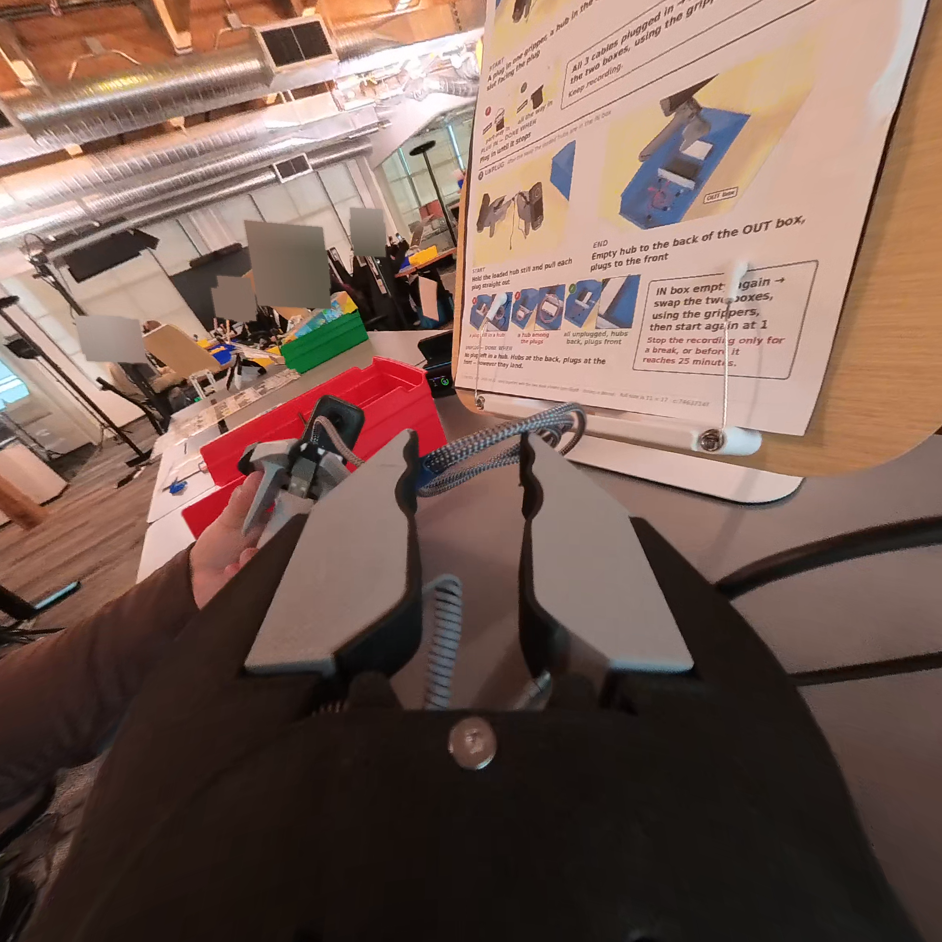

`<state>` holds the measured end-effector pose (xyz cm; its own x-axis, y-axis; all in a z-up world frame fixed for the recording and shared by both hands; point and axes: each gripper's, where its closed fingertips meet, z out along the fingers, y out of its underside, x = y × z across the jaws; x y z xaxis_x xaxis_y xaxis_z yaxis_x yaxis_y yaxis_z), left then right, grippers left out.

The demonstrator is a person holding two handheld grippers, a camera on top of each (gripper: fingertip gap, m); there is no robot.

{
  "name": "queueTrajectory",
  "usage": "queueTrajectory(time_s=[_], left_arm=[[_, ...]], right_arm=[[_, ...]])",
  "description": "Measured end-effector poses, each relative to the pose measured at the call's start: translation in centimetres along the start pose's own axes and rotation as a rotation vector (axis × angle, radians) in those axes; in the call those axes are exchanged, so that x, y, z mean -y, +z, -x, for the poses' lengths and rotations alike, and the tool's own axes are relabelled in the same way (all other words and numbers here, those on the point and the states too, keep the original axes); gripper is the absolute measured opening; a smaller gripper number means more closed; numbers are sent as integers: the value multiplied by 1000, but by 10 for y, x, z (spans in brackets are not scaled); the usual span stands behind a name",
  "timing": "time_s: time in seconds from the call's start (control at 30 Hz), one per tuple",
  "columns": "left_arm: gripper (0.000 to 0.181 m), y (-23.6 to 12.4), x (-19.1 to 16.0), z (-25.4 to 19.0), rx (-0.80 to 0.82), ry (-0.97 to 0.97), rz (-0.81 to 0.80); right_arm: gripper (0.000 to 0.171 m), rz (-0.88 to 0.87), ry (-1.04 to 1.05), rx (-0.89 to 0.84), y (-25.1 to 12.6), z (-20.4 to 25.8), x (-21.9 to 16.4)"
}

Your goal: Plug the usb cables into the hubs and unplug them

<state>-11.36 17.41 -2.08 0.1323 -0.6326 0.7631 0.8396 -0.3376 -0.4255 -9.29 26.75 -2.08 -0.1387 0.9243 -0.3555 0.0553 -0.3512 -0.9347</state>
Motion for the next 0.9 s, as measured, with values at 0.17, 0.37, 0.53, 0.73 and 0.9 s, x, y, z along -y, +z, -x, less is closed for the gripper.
queueTrajectory(time_s=[0.17,0.37,0.53,0.73,0.9], left_arm=[[11,3,-1,-3,2,20,6],[11,9,-20,9,148,225,142],[12,4,-16,25,366,490,195],[11,-11,15,27,497,623,63],[11,-12,21,16,376,474,-5]], right_arm=[[39,14,22,11,2,0,-3],[61,76,-3,-76,7,-13,-14],[71,72,-86,-169,3,-20,-9],[75,86,-101,-106,8,-11,-12],[77,64,113,105,10,10,-12]])
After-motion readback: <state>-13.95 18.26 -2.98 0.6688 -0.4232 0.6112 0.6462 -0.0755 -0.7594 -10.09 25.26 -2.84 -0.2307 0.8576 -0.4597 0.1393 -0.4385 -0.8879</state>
